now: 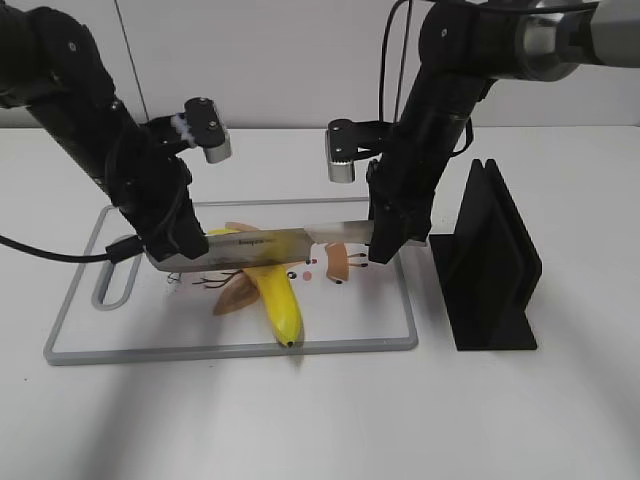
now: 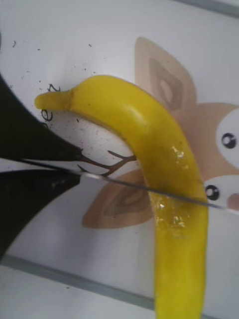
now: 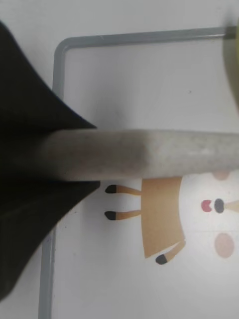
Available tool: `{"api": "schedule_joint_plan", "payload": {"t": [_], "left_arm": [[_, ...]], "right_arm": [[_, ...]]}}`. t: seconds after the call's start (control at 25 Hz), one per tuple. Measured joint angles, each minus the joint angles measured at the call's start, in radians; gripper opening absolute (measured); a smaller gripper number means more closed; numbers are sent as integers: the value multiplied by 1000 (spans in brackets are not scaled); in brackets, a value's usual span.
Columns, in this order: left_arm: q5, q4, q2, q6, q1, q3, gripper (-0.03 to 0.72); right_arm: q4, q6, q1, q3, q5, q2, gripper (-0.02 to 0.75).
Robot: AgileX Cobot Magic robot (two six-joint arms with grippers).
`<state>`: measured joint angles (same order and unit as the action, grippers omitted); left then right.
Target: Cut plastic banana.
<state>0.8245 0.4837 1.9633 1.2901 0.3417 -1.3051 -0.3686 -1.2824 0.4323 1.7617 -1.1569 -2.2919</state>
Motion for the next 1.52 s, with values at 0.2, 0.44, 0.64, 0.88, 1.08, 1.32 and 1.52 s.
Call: {"api": "schedule_joint_plan", "payload": {"t": [0.2, 0.44, 0.64, 0.88, 1.08, 1.32, 1.52], "left_arm": [[-30, 7, -8, 1, 2, 20, 0], [-45, 8, -40, 0, 4, 39, 0], [-55, -1, -155, -4, 7, 47, 0], [-50, -9, -312, -4, 7, 47, 0], [-37, -12, -369, -4, 7, 47, 0], [-64, -8, -370, -25, 7, 48, 153], [-106, 16, -370, -56, 7, 48, 580]], "right_arm": [[12, 13, 3, 9, 0, -4, 179], [33, 37, 9, 41, -37, 13, 179], [50, 52, 10, 91, -65, 88, 182], [52, 52, 14, 112, -75, 214, 183], [50, 56, 14, 112, -78, 249, 183], [41, 68, 14, 112, -84, 249, 179], [33, 103, 14, 112, -78, 249, 169]]}}
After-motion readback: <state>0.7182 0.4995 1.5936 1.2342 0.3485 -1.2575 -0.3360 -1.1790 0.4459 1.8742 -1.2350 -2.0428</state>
